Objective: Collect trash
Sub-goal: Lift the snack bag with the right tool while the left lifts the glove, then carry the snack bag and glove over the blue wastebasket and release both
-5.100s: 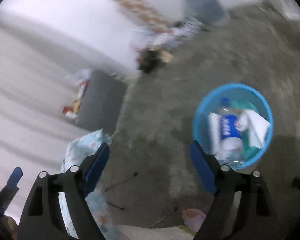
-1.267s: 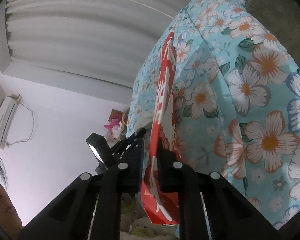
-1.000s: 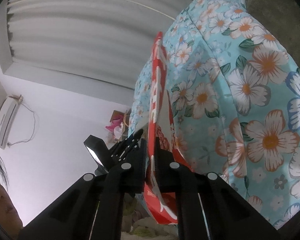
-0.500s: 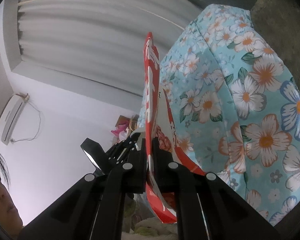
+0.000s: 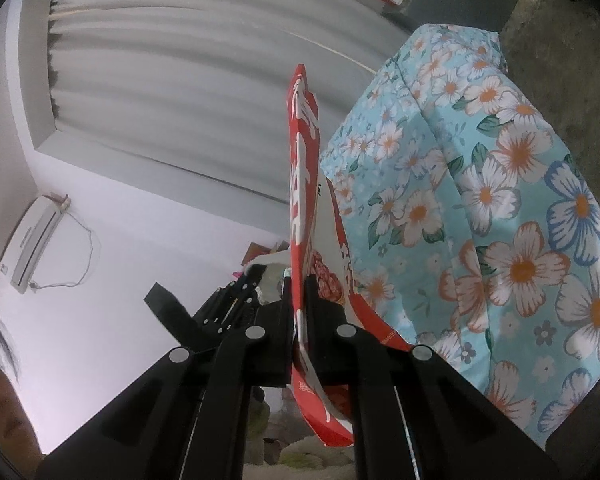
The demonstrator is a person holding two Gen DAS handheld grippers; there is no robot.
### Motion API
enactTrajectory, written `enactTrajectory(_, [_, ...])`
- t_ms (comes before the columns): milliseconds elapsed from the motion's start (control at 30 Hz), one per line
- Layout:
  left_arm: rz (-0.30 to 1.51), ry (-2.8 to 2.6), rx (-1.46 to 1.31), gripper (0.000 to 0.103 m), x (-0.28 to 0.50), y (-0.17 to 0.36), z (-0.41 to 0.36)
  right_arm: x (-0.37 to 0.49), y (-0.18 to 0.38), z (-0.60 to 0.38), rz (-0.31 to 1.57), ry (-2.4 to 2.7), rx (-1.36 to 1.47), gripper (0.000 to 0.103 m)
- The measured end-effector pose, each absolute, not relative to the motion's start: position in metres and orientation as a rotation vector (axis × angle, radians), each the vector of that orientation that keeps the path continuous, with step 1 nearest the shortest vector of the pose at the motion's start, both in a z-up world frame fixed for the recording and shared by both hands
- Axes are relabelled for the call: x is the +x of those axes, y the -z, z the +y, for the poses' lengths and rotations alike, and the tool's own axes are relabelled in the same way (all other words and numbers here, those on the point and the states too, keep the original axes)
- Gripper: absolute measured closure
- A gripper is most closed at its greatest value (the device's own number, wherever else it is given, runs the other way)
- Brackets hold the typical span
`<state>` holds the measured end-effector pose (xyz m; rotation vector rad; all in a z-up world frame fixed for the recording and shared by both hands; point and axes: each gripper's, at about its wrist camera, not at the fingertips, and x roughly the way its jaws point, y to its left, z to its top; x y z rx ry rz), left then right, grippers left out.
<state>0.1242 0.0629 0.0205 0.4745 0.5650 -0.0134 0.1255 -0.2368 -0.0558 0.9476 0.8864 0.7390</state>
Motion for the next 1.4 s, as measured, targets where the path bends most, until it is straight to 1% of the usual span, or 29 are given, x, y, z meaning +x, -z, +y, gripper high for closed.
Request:
enactTrajectory(267, [0.507,0.104,0.411,0.1,0.122,-0.048,0.051,0.111,0.045,-0.239,0.821,-0.714,0.93,0.097])
enactTrajectory(433, [0.503,0.219,0.347,0.1,0.128,-0.067,0.026,0.095,0.038,-0.265,0.75,-0.676,0.963,0.097])
enactTrajectory(800, [0.452,0.519,0.33,0.1,0.133,-0.095,-0.092,0.041,0.012,-0.35,0.558,-0.46,0.982,0.097])
enactTrajectory(967, [0.467,0.627,0.322,0.1,0.133,-0.097,-0.15,0.015,0.005,-0.384,0.48,-0.337,0.96,0.097])
enactTrajectory(1167, [0.522,0.753,0.316,0.1,0.133,-0.081,-0.226,-0.005,0.009,-0.422,0.439,-0.175,0.933,0.097])
enactTrajectory(1300, [0.589,0.829,0.304,0.1,0.142,-0.064,-0.271,-0.029,0.014,-0.46,0.428,0.102,0.826,0.097])
enactTrajectory(1400, [0.629,0.882,0.307,0.1,0.148,-0.045,-0.305,-0.033,0.024,-0.477,0.481,0.342,0.697,0.097])
